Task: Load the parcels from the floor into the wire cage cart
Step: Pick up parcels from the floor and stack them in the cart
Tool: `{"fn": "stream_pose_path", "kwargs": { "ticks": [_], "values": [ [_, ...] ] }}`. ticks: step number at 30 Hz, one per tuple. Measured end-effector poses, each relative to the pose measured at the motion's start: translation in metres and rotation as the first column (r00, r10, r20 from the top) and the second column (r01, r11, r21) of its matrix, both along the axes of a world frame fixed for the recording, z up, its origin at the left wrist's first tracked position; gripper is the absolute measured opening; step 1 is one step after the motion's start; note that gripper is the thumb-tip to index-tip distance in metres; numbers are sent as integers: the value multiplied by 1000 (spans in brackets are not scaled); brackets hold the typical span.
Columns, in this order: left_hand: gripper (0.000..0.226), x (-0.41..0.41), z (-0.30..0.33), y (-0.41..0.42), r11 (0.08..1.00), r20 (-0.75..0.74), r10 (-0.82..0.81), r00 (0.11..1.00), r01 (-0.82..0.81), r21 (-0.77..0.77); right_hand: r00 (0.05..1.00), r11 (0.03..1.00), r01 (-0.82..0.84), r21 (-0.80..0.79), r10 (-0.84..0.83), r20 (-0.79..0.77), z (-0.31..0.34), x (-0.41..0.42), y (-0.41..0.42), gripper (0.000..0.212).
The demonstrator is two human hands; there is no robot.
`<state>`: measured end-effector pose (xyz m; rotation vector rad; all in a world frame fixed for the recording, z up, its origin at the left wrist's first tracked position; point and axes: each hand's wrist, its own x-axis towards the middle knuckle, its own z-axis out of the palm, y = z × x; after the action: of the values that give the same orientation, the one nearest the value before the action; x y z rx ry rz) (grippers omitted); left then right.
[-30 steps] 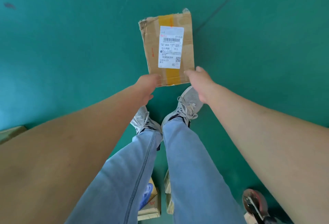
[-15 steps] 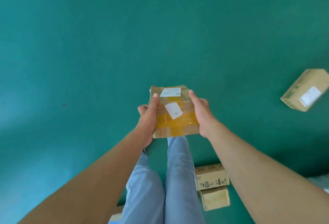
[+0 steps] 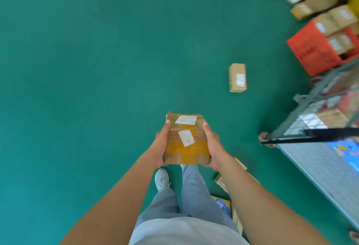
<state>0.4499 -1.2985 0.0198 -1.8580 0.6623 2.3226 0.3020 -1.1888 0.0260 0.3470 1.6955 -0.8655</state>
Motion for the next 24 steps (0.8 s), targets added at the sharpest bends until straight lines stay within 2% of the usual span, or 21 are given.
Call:
{"fn": "stream_pose_path", "kwargs": {
  "ticks": [3,5,8,12,16,19,23,24],
  "values": [
    [86,-19,26,30,985,-9,-174,985,174,9,983,983,181,8,-181,23,25,-1,57,73],
    [77,-38,37,52,957,-15,-291,957,290,-27,950,950,312,6,-312,10,33,-4,94,73],
    [56,-70,51,87,901,-31,-426,904,420,-109,854,856,516,-30,-517,-65,37,-12,137,83],
    [50,-117,57,135,818,-57,-561,826,541,-196,694,705,702,-101,-709,-127,41,-24,194,75],
    [65,-167,58,180,708,-58,-690,722,655,-265,553,566,816,-118,-823,-129,40,-46,250,81],
    [69,-199,61,209,651,-63,-743,667,697,-301,501,513,853,-93,-856,-123,43,-64,282,92],
    [62,-254,81,259,553,-67,-819,571,751,-362,418,435,887,-158,-899,-128,65,-99,333,76],
    [60,-269,88,276,522,-69,-838,541,760,-386,397,415,893,-173,-908,-132,68,-109,350,77]
  ]
}}
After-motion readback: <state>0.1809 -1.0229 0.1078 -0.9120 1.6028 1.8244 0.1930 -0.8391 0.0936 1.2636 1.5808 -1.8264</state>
